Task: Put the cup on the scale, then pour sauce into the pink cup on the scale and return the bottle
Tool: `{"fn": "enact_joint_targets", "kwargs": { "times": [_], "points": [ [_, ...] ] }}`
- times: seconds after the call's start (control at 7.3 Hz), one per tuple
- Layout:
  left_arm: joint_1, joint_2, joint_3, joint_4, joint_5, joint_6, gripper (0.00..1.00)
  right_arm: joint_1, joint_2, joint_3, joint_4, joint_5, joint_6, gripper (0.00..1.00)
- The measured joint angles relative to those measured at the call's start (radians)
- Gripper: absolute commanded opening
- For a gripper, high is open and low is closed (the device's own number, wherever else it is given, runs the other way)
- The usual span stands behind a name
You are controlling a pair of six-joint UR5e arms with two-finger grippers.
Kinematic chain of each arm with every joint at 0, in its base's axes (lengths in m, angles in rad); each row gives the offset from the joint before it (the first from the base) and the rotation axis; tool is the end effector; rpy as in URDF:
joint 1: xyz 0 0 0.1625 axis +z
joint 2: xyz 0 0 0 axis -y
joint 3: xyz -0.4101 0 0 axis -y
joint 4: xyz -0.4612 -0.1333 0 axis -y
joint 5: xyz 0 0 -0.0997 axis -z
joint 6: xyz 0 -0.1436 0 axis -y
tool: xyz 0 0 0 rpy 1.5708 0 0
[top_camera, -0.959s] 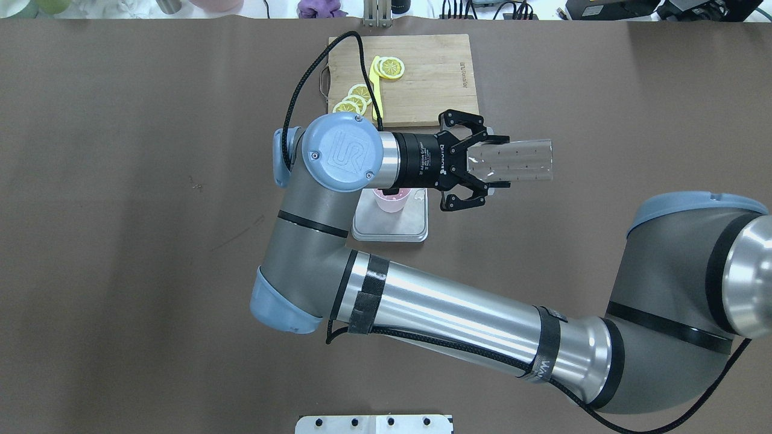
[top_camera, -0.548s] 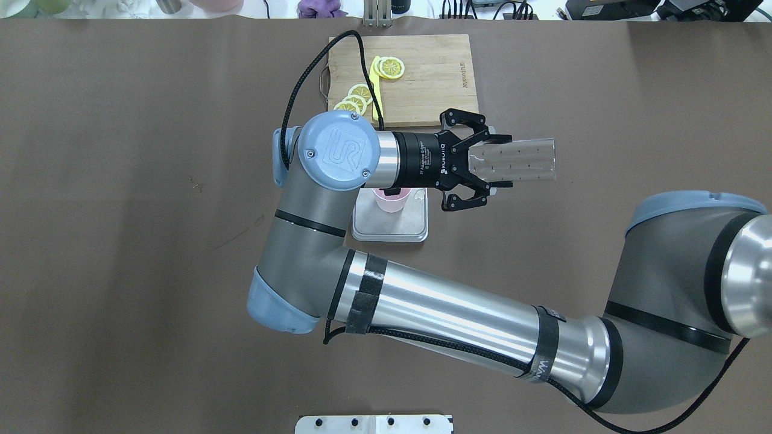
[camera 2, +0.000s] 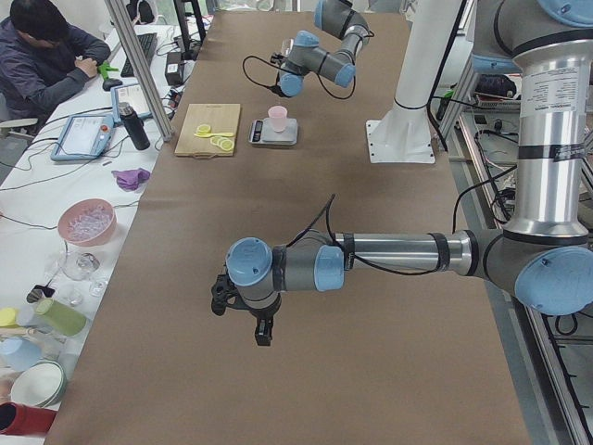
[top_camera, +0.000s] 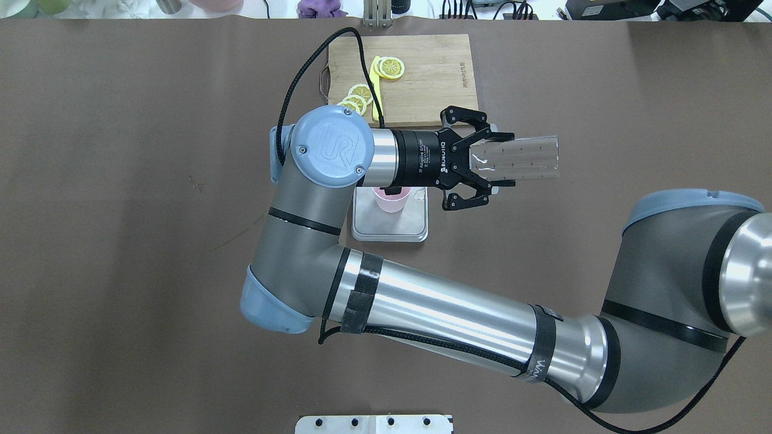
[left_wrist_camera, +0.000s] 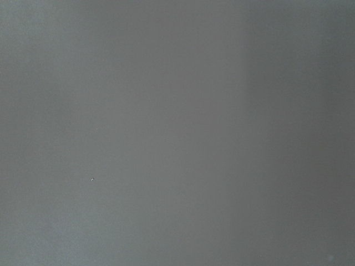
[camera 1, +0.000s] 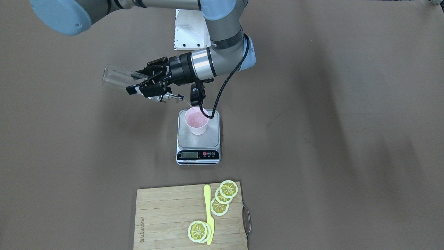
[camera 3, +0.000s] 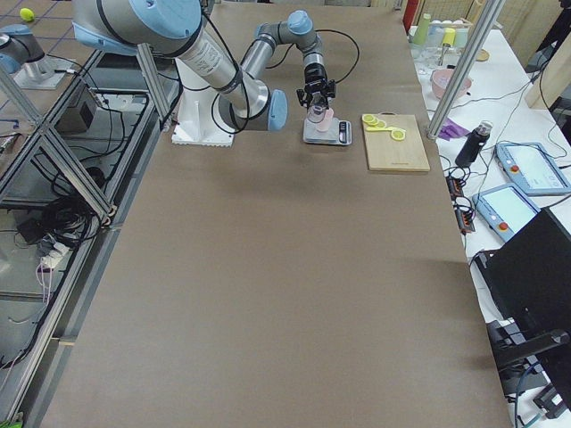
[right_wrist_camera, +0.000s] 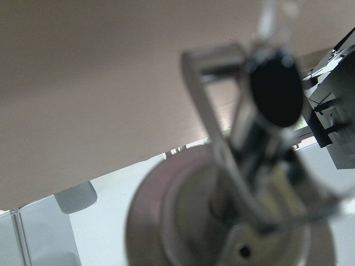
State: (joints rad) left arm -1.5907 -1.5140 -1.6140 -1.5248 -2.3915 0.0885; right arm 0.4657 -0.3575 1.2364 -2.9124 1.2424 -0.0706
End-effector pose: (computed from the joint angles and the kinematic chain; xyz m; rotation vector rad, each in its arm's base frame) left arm -0.0388 -0.5309 0.6819 -0.0117 0.8223 0.0402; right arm -0.5510 -0.4779 0.1170 -0.2550 0.5409 -1.2189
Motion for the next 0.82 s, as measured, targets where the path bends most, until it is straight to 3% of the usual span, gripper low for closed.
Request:
{"fn": "enact_joint_targets", "kwargs": {
  "times": [0.82],
  "points": [
    [0.0,0.0,-0.001,0.0,-0.008,0.001,0.98,0.003,0.005,0.004,0.023,0.003,0.023,0.0]
  ]
}}
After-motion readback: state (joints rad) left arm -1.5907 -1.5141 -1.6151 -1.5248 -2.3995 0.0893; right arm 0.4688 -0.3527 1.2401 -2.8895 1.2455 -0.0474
